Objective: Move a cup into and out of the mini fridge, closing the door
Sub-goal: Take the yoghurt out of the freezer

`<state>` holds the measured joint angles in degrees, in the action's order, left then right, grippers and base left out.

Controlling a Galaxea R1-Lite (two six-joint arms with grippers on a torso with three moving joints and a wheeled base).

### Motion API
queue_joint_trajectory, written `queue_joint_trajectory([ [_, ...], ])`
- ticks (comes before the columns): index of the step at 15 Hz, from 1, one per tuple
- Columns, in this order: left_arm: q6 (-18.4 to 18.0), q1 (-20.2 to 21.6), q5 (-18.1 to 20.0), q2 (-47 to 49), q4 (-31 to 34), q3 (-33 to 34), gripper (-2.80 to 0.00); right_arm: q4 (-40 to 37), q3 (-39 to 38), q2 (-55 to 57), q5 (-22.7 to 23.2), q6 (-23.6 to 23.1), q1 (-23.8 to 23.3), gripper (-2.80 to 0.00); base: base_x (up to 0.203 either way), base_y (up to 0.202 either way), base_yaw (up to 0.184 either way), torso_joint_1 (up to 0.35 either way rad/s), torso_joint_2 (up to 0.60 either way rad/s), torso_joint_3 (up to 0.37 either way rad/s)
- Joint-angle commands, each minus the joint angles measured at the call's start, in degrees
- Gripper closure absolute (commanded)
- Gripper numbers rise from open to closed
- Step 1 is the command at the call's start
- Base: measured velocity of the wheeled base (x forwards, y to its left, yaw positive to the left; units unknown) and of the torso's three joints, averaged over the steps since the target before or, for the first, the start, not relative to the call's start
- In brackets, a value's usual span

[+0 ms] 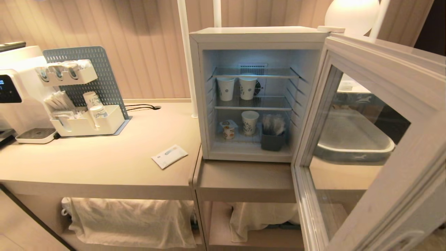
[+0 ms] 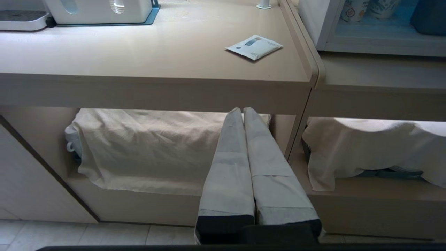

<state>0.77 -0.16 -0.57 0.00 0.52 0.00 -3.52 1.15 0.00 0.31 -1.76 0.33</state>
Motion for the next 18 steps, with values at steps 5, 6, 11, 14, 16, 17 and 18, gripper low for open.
queue_joint_trajectory([
  [5,0.1,0.0,0.0,0.0,0.0,0.1,0.00,-0.6,0.1,0.1,0.0,0.0,0.0,0.00,-0.192,0.000,0.000,0.003,0.00,0.002],
  [6,0.1,0.0,0.0,0.0,0.0,0.1,0.00,-0.6,0.1,0.1,0.0,0.0,0.0,0.00,-0.197,0.000,-0.003,0.004,0.01,0.002],
  [11,0.0,0.0,0.0,0.0,0.0,0.1,0.00,-0.6,0.1,0.1,0.0,0.0,0.0,0.00,-0.054,0.000,-0.002,0.001,0.00,-0.001],
  [14,0.0,0.0,0.0,0.0,0.0,0.1,0.00,-0.5,0.1,0.1,0.0,0.0,0.0,0.00,0.001,0.083,-0.005,0.002,0.00,0.002],
  [16,0.1,0.0,0.0,0.0,0.0,0.1,0.00,-0.6,0.1,0.1,0.0,0.0,0.0,0.00,0.000,0.206,0.007,0.004,0.01,0.002],
  [17,0.1,0.0,0.0,0.0,0.0,0.1,0.00,-0.6,0.1,0.1,0.0,0.0,0.0,0.00,0.000,0.193,0.000,0.006,0.00,0.002],
  [18,0.2,0.0,0.0,0.0,0.0,0.1,0.00,-0.5,0.1,0.1,0.0,0.0,0.0,0.00,0.000,0.194,-0.002,0.002,0.00,0.002],
])
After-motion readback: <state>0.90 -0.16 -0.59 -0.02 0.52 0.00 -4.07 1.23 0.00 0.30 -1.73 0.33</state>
